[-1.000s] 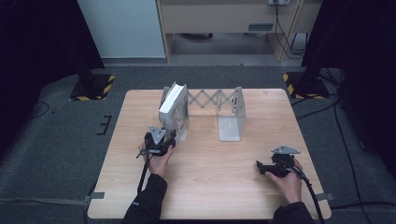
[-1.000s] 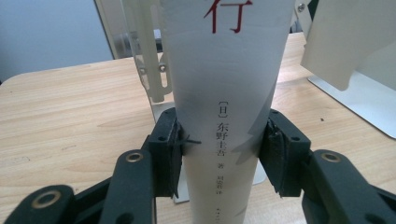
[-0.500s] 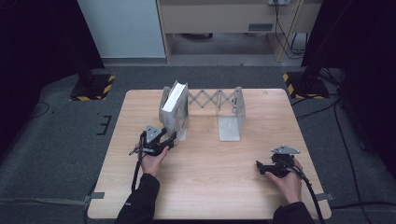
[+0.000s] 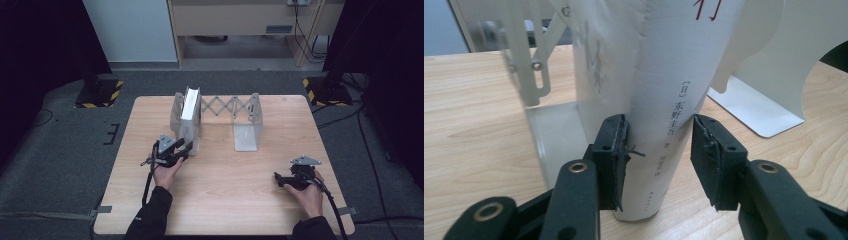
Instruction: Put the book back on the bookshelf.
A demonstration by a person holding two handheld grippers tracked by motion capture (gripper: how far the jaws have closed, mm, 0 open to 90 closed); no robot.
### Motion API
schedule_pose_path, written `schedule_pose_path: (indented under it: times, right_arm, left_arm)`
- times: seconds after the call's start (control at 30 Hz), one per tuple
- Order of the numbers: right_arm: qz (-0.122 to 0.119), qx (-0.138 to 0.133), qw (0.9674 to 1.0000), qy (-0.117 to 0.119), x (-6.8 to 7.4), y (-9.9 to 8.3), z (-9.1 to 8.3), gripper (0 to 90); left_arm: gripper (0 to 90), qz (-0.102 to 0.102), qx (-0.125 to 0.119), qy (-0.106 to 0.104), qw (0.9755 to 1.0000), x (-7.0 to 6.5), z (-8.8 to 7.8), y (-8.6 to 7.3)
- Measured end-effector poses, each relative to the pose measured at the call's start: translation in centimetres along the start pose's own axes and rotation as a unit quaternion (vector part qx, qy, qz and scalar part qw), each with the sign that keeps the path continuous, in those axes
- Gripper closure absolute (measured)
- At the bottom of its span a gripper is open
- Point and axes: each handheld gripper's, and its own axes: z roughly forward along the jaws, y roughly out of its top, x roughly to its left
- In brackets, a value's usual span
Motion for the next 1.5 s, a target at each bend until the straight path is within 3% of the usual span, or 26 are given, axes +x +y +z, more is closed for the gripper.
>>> schedule_pose_path:
  times: [0.17, 0.33, 0.53, 0.63, 0.8, 0.97, 1.2, 1.5]
  right_arm:
    - [-0.001, 0.0, 1.0, 0.0, 0.0, 0.0, 0.0, 6.2]
    - [0.0, 0.0, 1.0, 0.0, 0.0, 0.0, 0.0, 6.2]
    - [-0.001, 0.0, 1.0, 0.0, 0.0, 0.0, 0.0, 6.2]
    - [0.0, 0.0, 1.0, 0.0, 0.0, 0.0, 0.0, 6.2]
    - [0.0, 0.0, 1.0, 0.0, 0.0, 0.0, 0.0, 6.2]
    - [-0.002, 0.0, 1.0, 0.0, 0.0, 0.0, 0.0, 6.2]
    - [-0.002, 0.0, 1.0, 0.001, 0.0, 0.0, 0.0, 6.2]
    - [-0.002, 0.0, 1.0, 0.001, 0.0, 0.0, 0.0, 6.3]
  left_arm:
    - [54.5, -0.007, -0.002, -0.006, 1.0, -0.3, 0.9, 0.1]
    - [51.9, 0.001, 0.002, -0.003, 1.0, -0.8, 1.7, 0.5]
    - [49.6, 0.0, -0.001, 0.002, 1.0, -1.0, 1.8, 0.7]
    - [43.6, -0.009, -0.013, -0.004, 0.9999, -1.0, 1.8, 0.9]
    - [30.8, -0.015, -0.017, 0.009, 0.9997, -1.5, 2.5, 0.6]
    - [26.9, -0.021, -0.015, 0.016, 0.9995, -1.8, 3.6, 0.2]
    - [34.5, -0.03, -0.005, 0.021, 0.9993, -1.0, 4.5, -0.4]
    - [37.1, -0.005, -0.005, 0.005, 1.0, -0.1, 4.2, -0.4]
